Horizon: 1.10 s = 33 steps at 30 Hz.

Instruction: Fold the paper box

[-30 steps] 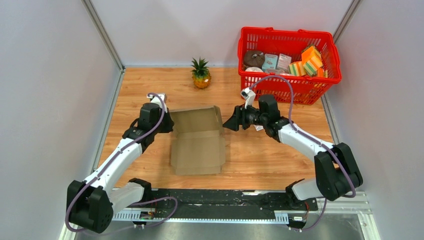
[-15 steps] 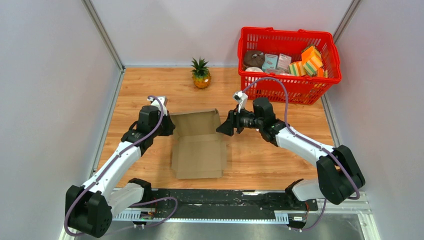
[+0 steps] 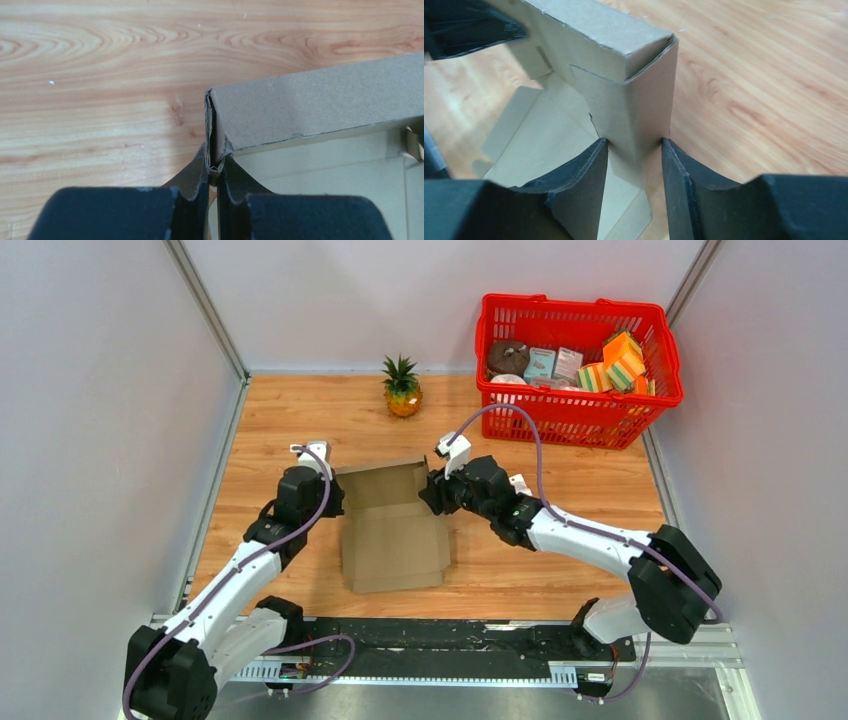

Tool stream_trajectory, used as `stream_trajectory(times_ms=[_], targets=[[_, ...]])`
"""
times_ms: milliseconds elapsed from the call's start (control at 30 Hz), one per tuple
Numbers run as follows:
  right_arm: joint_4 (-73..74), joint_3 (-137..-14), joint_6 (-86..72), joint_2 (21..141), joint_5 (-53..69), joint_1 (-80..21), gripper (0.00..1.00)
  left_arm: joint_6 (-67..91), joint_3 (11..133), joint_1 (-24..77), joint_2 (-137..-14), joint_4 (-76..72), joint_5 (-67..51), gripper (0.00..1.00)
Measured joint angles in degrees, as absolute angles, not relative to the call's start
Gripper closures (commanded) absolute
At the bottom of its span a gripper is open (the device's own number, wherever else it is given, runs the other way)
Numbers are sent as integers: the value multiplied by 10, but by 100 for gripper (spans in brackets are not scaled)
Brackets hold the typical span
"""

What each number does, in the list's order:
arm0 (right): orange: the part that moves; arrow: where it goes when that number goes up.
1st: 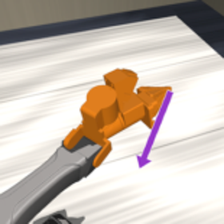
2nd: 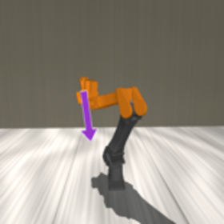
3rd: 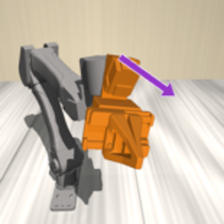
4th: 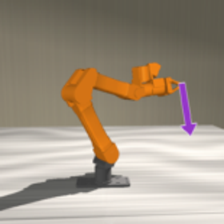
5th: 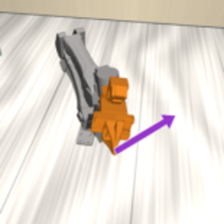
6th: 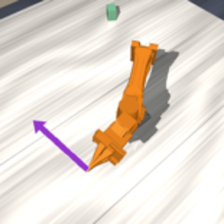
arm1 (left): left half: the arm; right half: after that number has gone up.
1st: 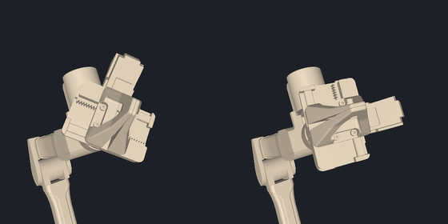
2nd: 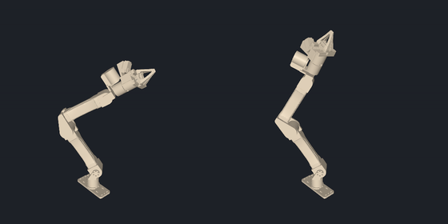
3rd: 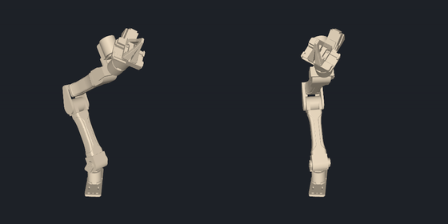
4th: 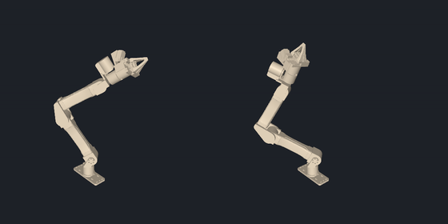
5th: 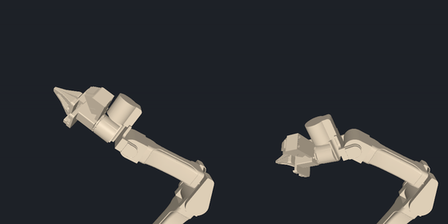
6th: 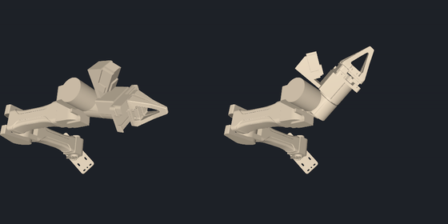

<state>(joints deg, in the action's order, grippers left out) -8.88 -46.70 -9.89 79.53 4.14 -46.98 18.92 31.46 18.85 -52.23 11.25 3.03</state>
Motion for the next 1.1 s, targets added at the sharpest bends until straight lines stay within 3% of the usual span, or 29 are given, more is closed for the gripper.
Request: stream_trajectory(times_ms=[233, 633, 1100], targets=[[-166, -464, -79, 866, -64, -471, 59, 154, 280, 234, -531, 7, 109, 100], [-346, -411, -37, 942, -121, -471, 60, 116, 217, 269, -587, -159, 182, 100], [-448, -413, 4, 1004, -69, -446, 64, 134, 182, 269, -615, -204, 195, 100]])
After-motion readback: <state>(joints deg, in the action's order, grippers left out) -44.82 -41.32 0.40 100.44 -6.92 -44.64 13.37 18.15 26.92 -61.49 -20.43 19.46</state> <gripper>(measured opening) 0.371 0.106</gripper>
